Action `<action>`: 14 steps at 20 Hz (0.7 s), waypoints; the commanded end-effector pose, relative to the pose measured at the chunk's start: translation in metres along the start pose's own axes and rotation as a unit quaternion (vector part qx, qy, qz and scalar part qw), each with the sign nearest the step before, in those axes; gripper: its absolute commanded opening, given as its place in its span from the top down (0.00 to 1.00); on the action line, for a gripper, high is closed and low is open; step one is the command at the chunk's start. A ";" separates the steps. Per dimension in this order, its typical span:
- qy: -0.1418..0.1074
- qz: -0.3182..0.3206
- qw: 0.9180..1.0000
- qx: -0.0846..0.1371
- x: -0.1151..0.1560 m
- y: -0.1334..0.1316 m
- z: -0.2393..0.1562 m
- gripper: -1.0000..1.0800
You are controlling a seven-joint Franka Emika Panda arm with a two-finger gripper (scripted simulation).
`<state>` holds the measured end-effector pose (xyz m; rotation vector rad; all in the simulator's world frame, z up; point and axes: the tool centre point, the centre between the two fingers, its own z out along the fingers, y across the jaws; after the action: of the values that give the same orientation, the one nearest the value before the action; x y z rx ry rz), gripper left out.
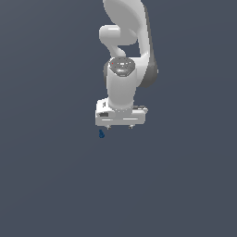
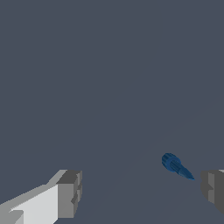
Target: Pick up the object and move it to a goal position.
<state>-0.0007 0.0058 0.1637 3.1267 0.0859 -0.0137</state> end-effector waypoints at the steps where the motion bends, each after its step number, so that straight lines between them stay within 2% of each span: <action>1: 0.000 0.000 1.000 0.000 0.000 0.000 0.000 0.04; 4: 0.003 0.004 1.000 -0.003 0.001 0.006 -0.004 0.04; 9: 0.016 0.023 1.000 -0.013 0.007 0.031 -0.019 0.04; 14: 0.016 0.023 1.000 -0.013 0.007 0.032 -0.020 0.04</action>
<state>0.0081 -0.0257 0.1843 3.1021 0.0122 0.0392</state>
